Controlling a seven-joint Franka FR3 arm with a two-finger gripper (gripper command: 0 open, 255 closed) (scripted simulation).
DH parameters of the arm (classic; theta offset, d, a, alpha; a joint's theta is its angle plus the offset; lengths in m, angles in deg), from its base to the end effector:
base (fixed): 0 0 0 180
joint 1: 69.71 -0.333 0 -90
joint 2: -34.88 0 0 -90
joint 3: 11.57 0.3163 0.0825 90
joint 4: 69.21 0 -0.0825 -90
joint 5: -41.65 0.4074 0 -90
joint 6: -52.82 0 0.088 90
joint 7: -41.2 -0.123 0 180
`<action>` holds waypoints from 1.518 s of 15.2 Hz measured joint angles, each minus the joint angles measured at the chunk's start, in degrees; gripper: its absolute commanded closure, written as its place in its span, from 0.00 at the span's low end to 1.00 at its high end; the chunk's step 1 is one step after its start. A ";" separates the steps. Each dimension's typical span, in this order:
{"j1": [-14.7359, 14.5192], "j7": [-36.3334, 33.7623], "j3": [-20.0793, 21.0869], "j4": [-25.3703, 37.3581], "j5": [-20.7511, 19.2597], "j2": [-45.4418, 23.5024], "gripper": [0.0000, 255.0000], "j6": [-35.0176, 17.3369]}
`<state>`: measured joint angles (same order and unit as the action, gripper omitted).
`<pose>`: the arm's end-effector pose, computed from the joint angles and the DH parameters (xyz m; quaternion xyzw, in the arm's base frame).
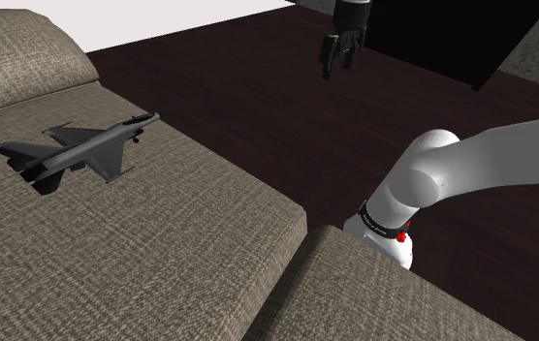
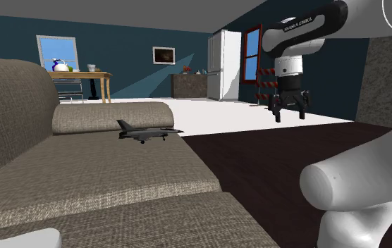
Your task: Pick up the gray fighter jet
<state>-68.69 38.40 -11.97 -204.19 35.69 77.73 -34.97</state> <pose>0.3336 -0.0218 0.5596 0.9974 -0.0358 -0.0372 0.0501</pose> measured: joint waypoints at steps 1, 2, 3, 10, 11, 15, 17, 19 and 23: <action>0.00 0.00 0.00 0.00 0.00 0.00 0.00 0.00; -0.26 -0.59 0.53 -0.08 0.48 -0.09 0.00 -0.15; -0.66 -1.55 1.36 -0.04 1.22 -0.73 0.00 -0.74; -3.99 -9.66 8.58 1.04 7.31 -4.75 0.00 -4.06; -4.39 -10.71 9.52 1.40 8.03 -5.58 0.00 -4.66; -6.13 -15.72 14.00 3.32 10.93 -9.43 0.00 -7.21; -6.66 -17.82 15.92 4.90 11.81 -11.97 0.00 -8.54; -7.29 -20.16 17.94 6.51 12.68 -14.13 0.00 -9.48; -8.21 -25.07 22.14 11.26 13.44 -19.98 0.00 -11.44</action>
<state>-76.89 13.33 10.17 -192.93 49.13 57.75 -46.40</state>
